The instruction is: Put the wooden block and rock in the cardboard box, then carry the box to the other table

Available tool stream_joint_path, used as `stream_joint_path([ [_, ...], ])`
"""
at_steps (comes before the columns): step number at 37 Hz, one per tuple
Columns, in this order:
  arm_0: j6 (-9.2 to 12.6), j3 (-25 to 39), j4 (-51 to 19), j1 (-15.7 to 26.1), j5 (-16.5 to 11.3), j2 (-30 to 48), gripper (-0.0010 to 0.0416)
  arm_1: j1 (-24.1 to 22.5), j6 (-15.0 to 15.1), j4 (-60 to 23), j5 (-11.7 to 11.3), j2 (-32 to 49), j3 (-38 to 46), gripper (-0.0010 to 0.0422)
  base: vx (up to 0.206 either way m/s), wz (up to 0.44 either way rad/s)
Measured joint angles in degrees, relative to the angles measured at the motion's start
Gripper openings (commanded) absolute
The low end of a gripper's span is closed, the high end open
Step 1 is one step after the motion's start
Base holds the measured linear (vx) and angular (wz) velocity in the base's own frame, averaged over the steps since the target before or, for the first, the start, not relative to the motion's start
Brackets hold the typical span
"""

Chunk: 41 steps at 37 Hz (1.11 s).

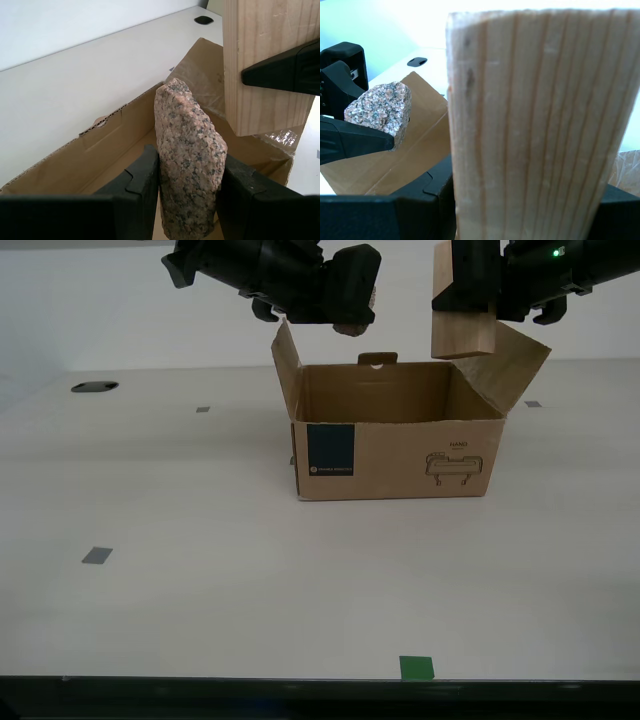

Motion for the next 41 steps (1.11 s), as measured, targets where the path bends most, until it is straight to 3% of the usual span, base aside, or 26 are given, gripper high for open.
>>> stream_joint_path([
  [17, 0.04, 0.0, 0.15, 0.0, 0.0, 0.0, 0.0318, 0.0, -0.02, 0.2, -0.04, -0.04, 0.09, 0.0241, 0.0, 0.0],
  [24, 0.07, 0.0, 0.15, 0.02, 0.0, 0.0, 0.039, 0.0, -0.02, 0.2, -0.09, -0.04, 0.09, 0.0299, 0.0, 0.0],
  [27, 0.09, 0.0, 0.15, 0.04, 0.0, 0.0, 0.0404, 0.0, -0.02, 0.2, -0.11, -0.04, 0.09, 0.0321, 0.0, 0.0],
  [41, 0.39, 0.09, 0.02, 0.04, 0.0, 0.0, 0.0392, 0.0, -3.67, 0.17, -0.11, -0.07, 0.09, 0.0387, 0.0, 0.0],
])
